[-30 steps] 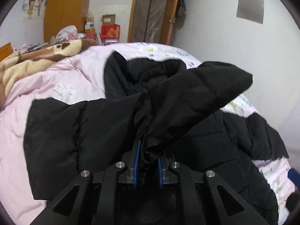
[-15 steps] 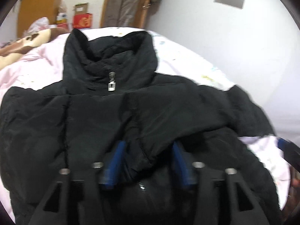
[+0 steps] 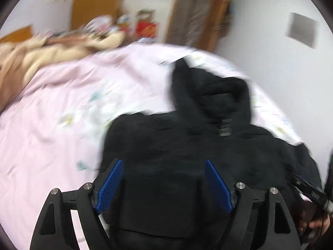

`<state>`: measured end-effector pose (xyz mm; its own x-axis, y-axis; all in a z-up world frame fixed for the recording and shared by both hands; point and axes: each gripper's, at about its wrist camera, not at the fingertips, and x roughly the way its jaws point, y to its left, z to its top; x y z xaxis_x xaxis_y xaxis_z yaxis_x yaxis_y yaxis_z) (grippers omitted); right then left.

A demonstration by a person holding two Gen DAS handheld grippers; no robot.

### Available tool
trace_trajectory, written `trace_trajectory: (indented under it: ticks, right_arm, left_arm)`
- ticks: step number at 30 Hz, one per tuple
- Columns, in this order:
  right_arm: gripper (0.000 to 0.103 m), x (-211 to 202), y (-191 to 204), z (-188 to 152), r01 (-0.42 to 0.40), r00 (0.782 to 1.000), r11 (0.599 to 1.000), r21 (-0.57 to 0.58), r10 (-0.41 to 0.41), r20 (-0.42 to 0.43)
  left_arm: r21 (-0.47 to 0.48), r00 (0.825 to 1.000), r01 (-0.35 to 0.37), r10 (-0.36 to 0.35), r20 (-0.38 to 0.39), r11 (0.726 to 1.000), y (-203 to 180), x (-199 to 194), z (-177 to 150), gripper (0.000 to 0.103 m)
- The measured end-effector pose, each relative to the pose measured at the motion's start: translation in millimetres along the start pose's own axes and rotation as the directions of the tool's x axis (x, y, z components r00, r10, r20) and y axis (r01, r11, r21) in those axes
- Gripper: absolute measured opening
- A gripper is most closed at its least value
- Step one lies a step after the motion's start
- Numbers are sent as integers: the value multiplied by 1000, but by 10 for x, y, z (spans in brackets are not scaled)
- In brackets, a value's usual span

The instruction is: Fold large clothes

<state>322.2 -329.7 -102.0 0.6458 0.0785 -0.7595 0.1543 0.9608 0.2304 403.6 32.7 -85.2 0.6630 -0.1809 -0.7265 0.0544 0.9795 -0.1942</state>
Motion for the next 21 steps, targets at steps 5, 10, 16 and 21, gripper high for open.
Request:
trace_trajectory:
  ticks: [5, 10, 16, 21]
  right_arm:
    - [48, 308, 77, -13, -41, 994, 999, -10, 40, -99]
    - [7, 191, 35, 26, -62, 996, 998, -1, 62, -58]
    - [6, -37, -159, 78, -30, 1000, 998, 46, 29, 9]
    - [6, 208, -214, -40, 18, 996, 999, 49, -14, -86]
  left_arm:
    - [-19, 997, -35, 33, -73, 999, 181, 302, -43, 80]
    - [1, 996, -56, 56, -63, 998, 107, 383, -48, 80]
    - [68, 994, -61, 67, -89, 996, -54, 521, -92, 80]
    - [71, 985, -105, 113, -128, 992, -65, 707, -142, 85]
